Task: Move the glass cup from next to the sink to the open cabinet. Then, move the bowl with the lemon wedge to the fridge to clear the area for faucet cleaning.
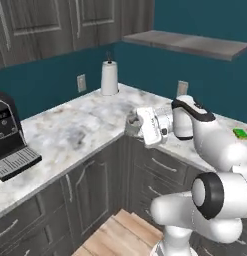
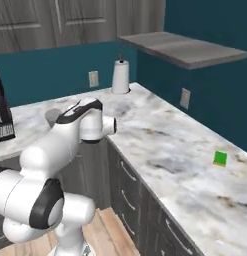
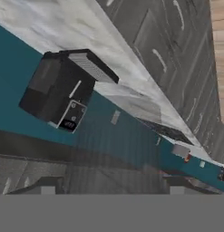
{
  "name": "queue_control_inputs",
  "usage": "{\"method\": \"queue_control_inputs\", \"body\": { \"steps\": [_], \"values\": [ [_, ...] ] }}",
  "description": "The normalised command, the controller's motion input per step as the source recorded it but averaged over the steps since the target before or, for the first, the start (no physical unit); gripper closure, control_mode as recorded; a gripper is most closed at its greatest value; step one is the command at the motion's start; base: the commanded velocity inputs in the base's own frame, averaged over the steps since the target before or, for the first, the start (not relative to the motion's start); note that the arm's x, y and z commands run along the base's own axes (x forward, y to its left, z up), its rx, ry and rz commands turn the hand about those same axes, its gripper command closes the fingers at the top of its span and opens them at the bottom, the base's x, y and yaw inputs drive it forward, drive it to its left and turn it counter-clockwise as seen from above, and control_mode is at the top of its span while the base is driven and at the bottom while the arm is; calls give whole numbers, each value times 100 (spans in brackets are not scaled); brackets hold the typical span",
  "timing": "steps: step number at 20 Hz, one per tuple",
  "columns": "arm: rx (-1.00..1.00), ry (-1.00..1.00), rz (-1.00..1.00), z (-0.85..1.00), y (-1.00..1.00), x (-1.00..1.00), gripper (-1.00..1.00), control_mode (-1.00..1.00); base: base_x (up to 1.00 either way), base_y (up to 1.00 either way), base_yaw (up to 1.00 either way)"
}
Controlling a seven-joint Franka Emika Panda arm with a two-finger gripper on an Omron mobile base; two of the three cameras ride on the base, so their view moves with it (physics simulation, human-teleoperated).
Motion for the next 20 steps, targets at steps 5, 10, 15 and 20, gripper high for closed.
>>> {"method": "queue_control_inputs", "body": {
  "steps": [5,10,15,20],
  "values": [
    [0,0,0,0,0,0,100,100,-5,3,91],
    [0,0,0,0,0,0,100,100,-18,22,87],
    [0,0,0,0,0,0,100,100,-7,60,79],
    [0,0,0,0,0,0,100,100,23,100,31]
  ]
}}
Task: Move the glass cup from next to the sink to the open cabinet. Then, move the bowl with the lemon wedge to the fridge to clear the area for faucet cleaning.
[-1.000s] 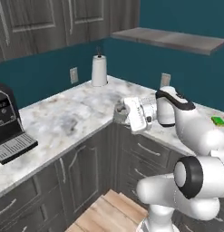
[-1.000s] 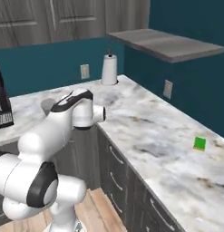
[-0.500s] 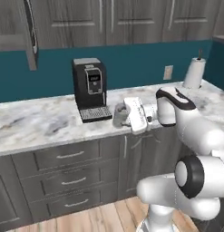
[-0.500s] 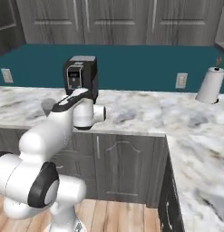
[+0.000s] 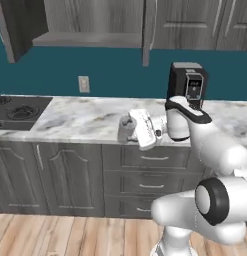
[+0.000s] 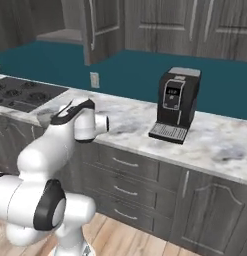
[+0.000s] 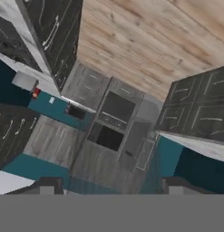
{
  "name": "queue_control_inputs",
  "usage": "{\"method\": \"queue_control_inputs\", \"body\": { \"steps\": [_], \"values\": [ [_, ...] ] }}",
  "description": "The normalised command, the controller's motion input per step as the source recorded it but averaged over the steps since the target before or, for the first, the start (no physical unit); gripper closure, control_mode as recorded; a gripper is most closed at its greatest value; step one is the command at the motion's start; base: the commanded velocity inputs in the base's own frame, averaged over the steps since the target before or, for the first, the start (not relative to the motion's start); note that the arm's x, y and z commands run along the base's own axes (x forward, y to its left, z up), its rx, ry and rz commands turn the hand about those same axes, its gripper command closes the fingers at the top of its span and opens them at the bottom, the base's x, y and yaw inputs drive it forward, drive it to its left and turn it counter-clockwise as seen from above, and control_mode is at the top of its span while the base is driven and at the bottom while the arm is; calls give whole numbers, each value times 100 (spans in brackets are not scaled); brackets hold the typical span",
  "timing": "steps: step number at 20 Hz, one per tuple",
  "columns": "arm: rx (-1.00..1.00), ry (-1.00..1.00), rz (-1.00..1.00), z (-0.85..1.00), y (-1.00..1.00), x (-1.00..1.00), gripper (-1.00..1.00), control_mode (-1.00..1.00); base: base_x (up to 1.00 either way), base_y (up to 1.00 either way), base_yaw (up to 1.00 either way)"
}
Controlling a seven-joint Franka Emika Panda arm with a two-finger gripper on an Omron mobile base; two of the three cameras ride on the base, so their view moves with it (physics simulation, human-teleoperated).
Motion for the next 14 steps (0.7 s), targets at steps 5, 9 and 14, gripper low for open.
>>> {"method": "queue_control_inputs", "body": {
  "steps": [5,9,14],
  "values": [
    [0,0,0,0,0,0,100,100,52,100,-13],
    [0,0,0,0,0,0,100,100,85,95,-46],
    [0,0,0,0,0,0,100,100,99,36,-42]
  ]
}}
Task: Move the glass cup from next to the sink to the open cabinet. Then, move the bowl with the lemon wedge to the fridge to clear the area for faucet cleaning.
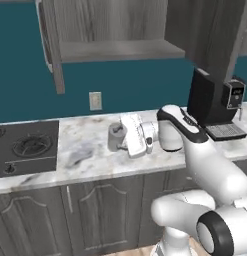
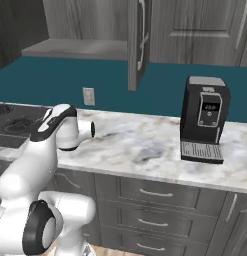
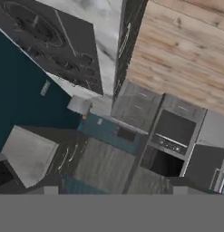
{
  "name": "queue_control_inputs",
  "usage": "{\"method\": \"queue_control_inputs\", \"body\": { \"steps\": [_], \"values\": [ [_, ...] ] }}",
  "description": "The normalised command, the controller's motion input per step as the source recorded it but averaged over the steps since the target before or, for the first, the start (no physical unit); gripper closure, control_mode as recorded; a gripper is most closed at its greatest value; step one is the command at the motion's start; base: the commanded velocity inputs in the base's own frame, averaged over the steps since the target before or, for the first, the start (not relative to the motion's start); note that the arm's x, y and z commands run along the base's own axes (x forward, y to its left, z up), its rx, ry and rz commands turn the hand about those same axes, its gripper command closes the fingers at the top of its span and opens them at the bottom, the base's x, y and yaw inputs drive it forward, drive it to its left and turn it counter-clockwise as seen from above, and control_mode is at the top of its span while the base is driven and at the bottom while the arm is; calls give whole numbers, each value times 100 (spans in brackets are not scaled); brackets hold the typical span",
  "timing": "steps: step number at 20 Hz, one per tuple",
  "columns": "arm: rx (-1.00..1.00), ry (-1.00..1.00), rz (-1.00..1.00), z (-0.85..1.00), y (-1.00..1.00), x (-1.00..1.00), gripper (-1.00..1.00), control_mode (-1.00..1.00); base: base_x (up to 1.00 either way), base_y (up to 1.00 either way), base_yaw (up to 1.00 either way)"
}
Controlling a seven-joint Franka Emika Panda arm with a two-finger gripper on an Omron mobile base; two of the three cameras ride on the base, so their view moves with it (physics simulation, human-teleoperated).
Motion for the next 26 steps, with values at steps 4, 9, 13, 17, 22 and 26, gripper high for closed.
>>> {"method": "queue_control_inputs", "body": {
  "steps": [4,9,13,17,22,26],
  "values": [
    [0,0,0,0,0,0,100,100,80,-1,-22],
    [0,0,0,0,0,0,100,100,61,-2,-7],
    [0,0,0,0,0,0,100,100,22,21,-2],
    [0,0,0,0,0,0,100,100,-9,66,3],
    [0,0,0,0,0,0,100,100,17,11,-3],
    [4,-6,-14,95,0,-34,100,-100,0,0,0]
  ]
}}
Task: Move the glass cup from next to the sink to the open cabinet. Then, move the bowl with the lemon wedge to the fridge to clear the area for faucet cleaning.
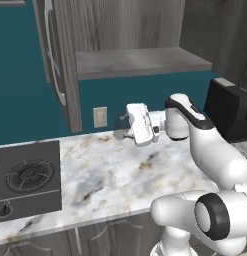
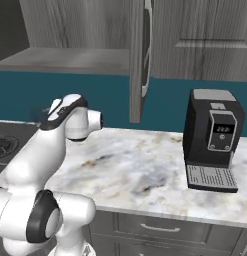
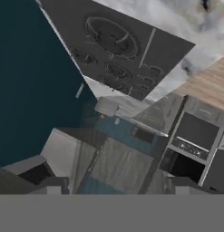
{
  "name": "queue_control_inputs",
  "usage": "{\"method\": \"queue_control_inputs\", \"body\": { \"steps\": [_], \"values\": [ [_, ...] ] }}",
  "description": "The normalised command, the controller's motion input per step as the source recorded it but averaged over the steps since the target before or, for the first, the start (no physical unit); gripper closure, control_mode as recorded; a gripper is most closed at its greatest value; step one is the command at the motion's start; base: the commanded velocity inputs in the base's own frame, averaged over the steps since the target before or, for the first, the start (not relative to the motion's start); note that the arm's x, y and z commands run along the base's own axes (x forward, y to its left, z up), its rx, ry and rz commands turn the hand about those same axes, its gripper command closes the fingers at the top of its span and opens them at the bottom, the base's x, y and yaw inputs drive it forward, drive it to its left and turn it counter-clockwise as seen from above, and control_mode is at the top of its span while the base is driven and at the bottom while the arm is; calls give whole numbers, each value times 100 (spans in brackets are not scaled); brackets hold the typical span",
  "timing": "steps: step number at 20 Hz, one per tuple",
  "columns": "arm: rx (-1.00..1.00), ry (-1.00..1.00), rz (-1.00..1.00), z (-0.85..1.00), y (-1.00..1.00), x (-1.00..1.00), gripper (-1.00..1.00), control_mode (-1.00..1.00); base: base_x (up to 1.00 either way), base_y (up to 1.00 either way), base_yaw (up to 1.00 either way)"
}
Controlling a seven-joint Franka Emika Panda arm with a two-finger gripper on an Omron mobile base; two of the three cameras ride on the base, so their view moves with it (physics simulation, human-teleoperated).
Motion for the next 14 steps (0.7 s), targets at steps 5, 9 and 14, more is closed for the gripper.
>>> {"method": "queue_control_inputs", "body": {
  "steps": [5,9,14],
  "values": [
    [2,1,-34,100,-7,-48,100,-100,0,0,0],
    [4,24,-45,100,-34,-42,100,-100,0,0,0],
    [4,23,-40,100,-48,-20,100,-100,0,0,0]
  ]
}}
